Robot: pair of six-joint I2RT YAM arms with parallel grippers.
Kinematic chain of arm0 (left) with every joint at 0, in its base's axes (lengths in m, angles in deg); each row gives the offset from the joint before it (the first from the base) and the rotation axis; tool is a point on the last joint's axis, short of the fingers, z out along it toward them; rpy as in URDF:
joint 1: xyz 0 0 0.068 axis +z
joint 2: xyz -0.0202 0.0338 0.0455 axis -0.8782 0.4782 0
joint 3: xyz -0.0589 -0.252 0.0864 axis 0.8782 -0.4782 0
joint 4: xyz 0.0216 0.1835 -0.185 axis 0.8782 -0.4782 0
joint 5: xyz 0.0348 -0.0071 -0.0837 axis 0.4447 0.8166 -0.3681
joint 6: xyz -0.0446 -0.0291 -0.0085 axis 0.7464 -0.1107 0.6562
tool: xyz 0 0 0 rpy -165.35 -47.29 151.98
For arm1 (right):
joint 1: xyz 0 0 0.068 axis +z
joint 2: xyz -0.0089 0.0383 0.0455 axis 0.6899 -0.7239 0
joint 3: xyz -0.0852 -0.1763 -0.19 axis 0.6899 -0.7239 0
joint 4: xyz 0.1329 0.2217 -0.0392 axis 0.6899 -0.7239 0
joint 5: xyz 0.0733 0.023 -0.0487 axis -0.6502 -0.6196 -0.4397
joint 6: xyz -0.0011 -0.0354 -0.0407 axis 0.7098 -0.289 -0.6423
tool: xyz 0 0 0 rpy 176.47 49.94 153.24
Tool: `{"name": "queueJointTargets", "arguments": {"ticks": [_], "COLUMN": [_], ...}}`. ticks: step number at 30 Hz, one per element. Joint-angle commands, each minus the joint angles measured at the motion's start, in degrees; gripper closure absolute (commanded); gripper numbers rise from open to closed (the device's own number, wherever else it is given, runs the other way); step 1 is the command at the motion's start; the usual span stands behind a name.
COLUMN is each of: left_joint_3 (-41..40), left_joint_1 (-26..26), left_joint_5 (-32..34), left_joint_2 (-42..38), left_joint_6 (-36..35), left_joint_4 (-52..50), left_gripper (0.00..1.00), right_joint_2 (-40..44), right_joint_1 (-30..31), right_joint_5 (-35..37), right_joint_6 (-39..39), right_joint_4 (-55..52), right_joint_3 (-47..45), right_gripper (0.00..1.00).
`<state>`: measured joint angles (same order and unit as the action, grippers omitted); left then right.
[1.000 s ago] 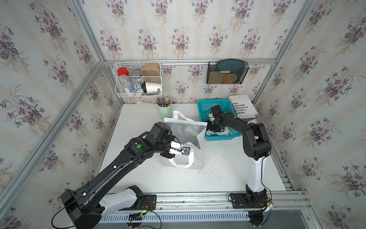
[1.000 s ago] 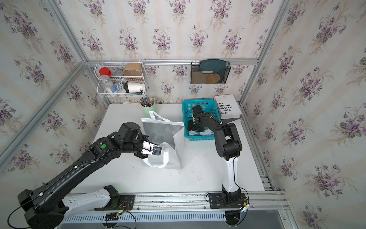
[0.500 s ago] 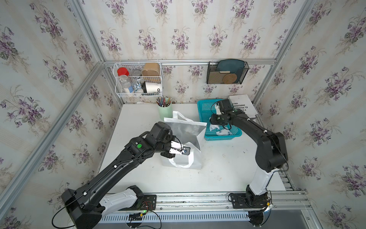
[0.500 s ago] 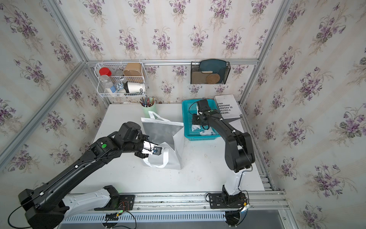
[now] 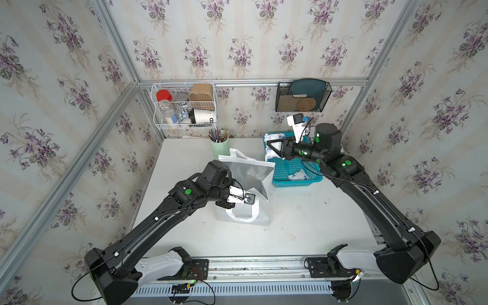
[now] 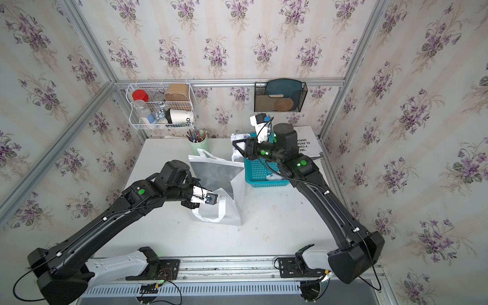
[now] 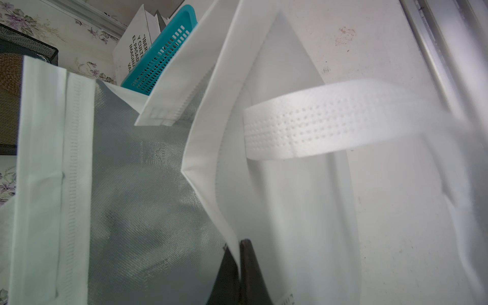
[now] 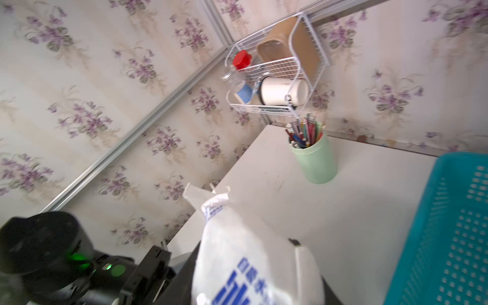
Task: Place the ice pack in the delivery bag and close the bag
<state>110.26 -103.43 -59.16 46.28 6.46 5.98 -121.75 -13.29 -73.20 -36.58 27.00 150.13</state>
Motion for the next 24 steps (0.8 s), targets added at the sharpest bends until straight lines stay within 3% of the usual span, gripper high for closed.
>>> {"name": "queueJointTargets", "arguments": {"ticks": [1,7,17,21,24], "left_joint_3": [0.53,0.92,1.24,1.26,1.18], "left_joint_1": [0.08,0.08,0.07,0.07,0.07], "left_joint_5": [-0.87,-0.84,-1.29,-1.17,-1.06], "left_joint_2": [-0.54,-1.05,-0.87,-0.87,-0.88], "left_joint_6": [0.22,0.53,0.69,0.69,0.64], "left_joint_4": [0.29,0.42,0.69,0.73,0.87], "left_gripper": [1.0,1.0,1.0,1.0,1.0], "right_joint_2": [0.66,-1.71,-7.43,-8.7,-8.24], "right_joint_1": [4.09,10.47,15.29,15.66,15.76], "right_joint_5": [-0.52,6.9,19.34,22.63,22.73], "right_joint_6": [0.65,-7.81,-14.31,-14.77,-15.7], "right_joint_4": [4.1,-4.12,-10.83,-12.53,-13.08], "right_joint_3": [-0.85,-0.42,0.25,0.94,0.44], "right_gripper": [0.73,0.72,0.69,0.65,0.56]}}
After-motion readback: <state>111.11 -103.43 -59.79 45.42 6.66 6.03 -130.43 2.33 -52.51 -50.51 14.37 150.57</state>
